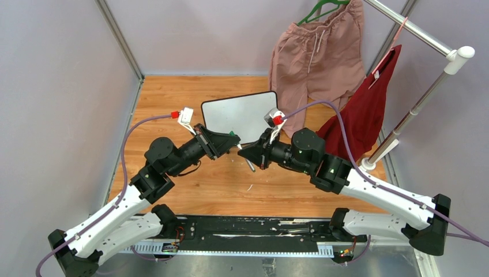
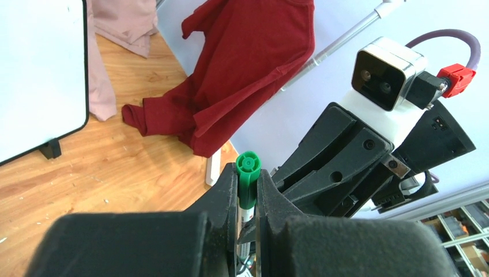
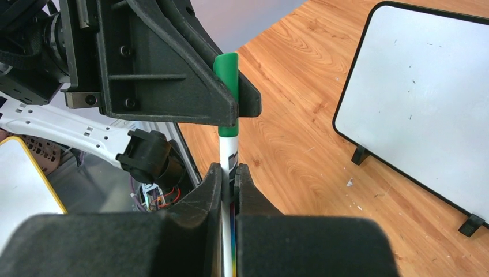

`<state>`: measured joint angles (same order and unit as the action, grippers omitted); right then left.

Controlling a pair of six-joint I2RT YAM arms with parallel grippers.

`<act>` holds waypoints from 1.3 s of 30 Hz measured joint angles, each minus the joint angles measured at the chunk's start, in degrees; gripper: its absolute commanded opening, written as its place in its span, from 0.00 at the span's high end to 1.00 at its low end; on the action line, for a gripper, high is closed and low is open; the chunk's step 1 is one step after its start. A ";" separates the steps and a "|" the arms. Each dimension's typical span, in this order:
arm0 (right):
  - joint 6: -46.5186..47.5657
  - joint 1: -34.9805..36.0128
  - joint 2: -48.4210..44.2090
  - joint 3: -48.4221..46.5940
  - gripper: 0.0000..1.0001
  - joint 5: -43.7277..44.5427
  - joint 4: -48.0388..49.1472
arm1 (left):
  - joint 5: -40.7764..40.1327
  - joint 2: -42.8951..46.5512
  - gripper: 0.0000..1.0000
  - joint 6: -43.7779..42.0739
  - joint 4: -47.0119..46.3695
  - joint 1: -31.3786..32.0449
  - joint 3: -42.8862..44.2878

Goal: Write a sentence on the whiteboard
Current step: Open the whiteboard marker at the center of the board, then place the pen cap at the center of the board.

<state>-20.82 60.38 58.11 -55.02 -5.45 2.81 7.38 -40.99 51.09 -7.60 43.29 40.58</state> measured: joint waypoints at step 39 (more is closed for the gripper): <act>-1.97 0.00 -13.62 9.40 1.00 7.39 -7.43 | -17.27 1.99 0.98 -5.81 10.62 0.13 2.47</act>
<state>-22.79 60.38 44.49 -45.63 1.93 -4.62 -9.89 -39.00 45.28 3.03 43.42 43.05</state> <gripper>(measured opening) 0.050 0.115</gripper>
